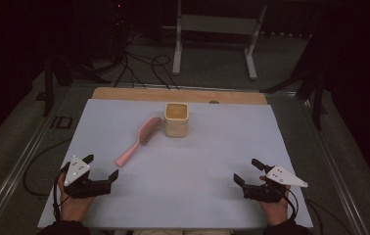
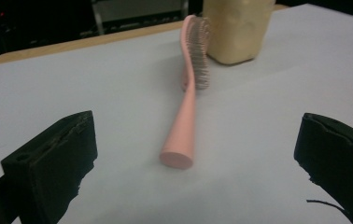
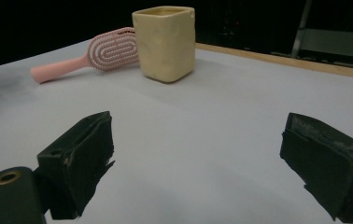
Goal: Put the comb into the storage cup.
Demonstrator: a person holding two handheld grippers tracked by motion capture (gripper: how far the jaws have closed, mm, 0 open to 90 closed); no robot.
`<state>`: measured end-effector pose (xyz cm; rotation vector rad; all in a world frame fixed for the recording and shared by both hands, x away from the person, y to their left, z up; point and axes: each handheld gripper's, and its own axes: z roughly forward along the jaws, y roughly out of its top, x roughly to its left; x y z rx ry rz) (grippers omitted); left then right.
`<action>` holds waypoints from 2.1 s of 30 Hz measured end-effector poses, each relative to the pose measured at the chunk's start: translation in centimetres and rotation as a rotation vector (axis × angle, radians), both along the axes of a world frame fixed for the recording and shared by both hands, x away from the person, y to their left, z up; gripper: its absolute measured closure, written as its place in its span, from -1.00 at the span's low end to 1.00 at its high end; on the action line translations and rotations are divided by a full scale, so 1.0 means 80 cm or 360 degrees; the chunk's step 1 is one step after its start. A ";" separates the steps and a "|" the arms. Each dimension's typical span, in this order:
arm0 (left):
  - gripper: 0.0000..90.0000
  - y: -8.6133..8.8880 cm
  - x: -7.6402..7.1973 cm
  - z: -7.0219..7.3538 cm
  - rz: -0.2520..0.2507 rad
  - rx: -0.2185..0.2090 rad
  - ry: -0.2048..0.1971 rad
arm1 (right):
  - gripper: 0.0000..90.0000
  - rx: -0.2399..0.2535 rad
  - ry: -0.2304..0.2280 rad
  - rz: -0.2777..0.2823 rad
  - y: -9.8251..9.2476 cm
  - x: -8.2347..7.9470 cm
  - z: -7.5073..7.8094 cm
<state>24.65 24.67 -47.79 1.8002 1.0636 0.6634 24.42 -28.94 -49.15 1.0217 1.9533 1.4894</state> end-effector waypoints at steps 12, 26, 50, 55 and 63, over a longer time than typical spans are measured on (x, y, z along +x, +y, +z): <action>-1.00 -0.020 0.028 0.010 -0.0107 0.0033 0.0200 | -0.79 -0.0007 0.0004 -0.0007 0.002 -0.003 -0.003; -1.00 -0.040 0.065 0.029 -0.0085 0.0244 0.0310 | -0.79 -0.0012 0.0019 -0.0012 0.002 -0.002 -0.005; -0.97 -0.073 0.125 0.037 -0.0172 0.0559 0.0532 | -0.79 -0.0016 0.0026 -0.0012 0.002 -0.001 -0.006; -0.93 -0.079 0.138 0.037 -0.0169 0.0615 0.0544 | -0.79 -0.0017 0.0026 -0.0013 0.002 -0.001 -0.005; -0.91 -0.087 0.157 0.032 -0.0177 0.0682 0.0634 | -0.79 -0.0014 0.0027 -0.0012 0.001 -0.001 -0.005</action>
